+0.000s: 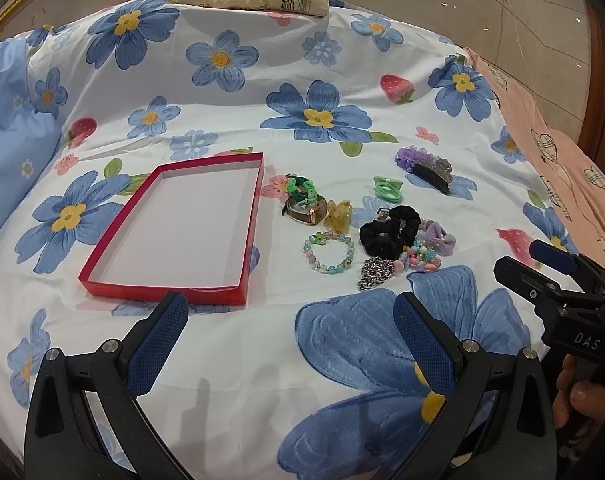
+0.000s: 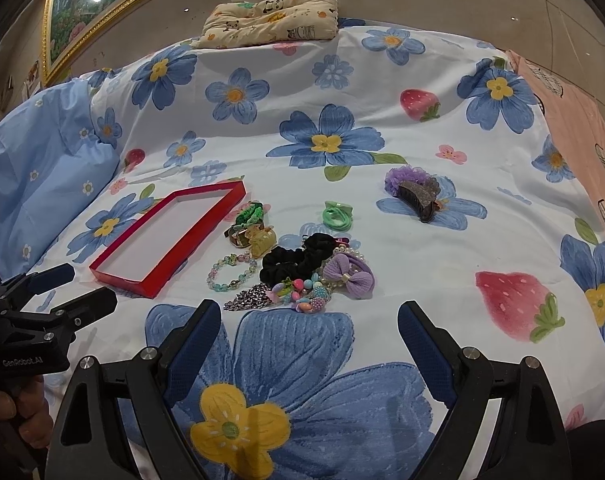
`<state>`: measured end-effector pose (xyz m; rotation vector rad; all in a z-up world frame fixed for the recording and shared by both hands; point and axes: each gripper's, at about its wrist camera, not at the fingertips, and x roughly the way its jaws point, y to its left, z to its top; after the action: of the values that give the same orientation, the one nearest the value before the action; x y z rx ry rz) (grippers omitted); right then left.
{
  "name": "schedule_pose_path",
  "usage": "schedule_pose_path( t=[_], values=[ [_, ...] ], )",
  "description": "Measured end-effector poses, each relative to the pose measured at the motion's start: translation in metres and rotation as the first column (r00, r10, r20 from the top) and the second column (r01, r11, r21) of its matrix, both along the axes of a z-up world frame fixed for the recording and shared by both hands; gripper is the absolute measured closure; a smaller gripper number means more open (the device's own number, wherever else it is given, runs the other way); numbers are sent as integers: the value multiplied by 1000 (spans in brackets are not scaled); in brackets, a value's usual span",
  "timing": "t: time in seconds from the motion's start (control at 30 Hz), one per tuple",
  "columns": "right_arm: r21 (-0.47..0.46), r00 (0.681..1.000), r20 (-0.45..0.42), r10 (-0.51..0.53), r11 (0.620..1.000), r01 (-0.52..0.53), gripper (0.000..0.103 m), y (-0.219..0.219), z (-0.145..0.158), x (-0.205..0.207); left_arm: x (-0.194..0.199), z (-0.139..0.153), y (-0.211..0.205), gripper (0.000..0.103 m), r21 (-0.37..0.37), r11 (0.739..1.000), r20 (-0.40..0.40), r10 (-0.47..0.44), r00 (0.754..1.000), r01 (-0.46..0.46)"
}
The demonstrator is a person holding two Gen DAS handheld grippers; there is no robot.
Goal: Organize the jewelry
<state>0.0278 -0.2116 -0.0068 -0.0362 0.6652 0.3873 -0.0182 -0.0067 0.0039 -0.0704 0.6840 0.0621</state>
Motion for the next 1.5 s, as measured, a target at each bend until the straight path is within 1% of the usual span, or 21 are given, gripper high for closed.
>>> schedule_pose_path(
  t=[0.53, 0.93, 1.13, 1.33, 1.5],
  values=[
    [8, 1000, 0, 8, 1000, -8, 11, 2, 1, -1, 0, 0, 1, 0, 1, 1000, -1, 0, 1000, 0],
    [13, 1000, -4, 14, 1000, -14, 11, 4, 3, -3, 1, -5, 3, 0, -4, 1000, -9, -1, 1000, 1],
    [19, 1000, -16, 19, 1000, -19, 11, 4, 1, 2, 12, -14, 4, 0, -27, 1000, -35, -14, 999, 13],
    [28, 999, -35, 13, 1000, -12, 11, 0, -2, 13, 26, -14, 4, 0, -50, 998, -55, -38, 998, 35],
    [38, 999, -47, 12, 999, -10, 11, -3, -3, 25, 41, -13, 11, 0, -70, 997, -69, -34, 997, 29]
  ],
)
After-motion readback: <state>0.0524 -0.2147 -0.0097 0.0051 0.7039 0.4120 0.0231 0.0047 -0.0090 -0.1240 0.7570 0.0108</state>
